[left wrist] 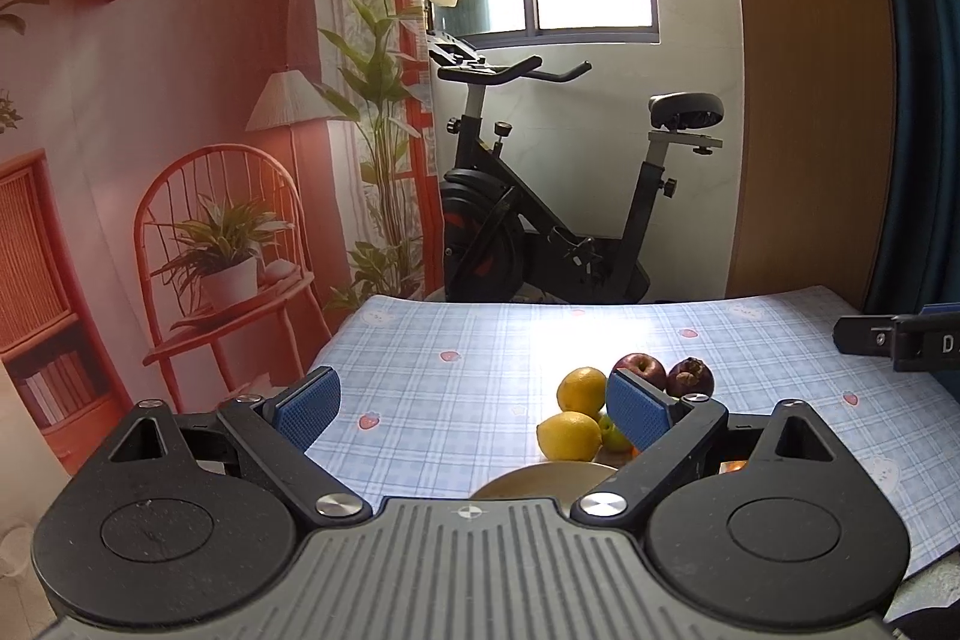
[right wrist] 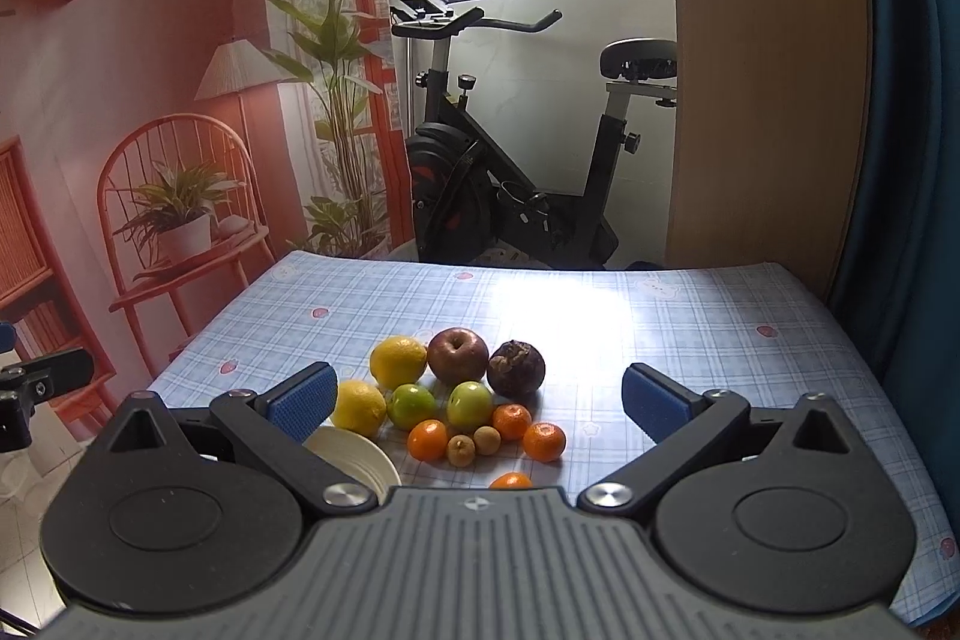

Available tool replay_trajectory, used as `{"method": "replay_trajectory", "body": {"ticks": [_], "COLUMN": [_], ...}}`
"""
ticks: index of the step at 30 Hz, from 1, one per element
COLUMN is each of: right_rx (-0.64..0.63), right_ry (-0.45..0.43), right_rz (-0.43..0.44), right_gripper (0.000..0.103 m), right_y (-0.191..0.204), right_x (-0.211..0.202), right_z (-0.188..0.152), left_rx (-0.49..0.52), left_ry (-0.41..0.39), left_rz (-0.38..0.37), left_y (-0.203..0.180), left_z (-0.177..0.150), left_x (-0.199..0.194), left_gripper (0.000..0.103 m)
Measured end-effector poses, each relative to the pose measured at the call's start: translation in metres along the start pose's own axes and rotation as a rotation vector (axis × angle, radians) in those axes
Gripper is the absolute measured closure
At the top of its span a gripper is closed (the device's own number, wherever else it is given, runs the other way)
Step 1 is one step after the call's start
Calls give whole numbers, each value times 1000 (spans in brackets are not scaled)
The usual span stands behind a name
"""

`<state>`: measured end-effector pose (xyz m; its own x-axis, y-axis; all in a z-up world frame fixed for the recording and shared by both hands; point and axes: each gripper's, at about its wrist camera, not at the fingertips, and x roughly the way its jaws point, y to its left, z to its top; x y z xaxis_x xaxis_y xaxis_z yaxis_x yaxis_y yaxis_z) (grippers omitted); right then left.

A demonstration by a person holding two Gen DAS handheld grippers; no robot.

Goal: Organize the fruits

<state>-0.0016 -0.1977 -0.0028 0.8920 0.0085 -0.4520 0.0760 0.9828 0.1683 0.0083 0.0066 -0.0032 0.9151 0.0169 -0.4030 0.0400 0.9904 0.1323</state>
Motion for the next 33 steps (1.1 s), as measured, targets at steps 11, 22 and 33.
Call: {"method": "replay_trajectory", "body": {"ticks": [11, 22, 33], "right_rx": [105, 110, -21], "right_ry": [-75, -23, 16], "right_rz": [-37, -28, -10], "right_gripper": [0, 0, 1], "right_y": [-36, -54, -55], "right_x": [75, 115, 131], "right_z": [-34, -70, -86], "left_rx": [6, -66, -5], "left_ry": [40, 117, 153], "left_rz": [55, -69, -123], "left_y": [0, -3, -31], "left_z": [-2, -36, -41], "left_x": [63, 109, 134], "left_gripper": [25, 43, 43]}}
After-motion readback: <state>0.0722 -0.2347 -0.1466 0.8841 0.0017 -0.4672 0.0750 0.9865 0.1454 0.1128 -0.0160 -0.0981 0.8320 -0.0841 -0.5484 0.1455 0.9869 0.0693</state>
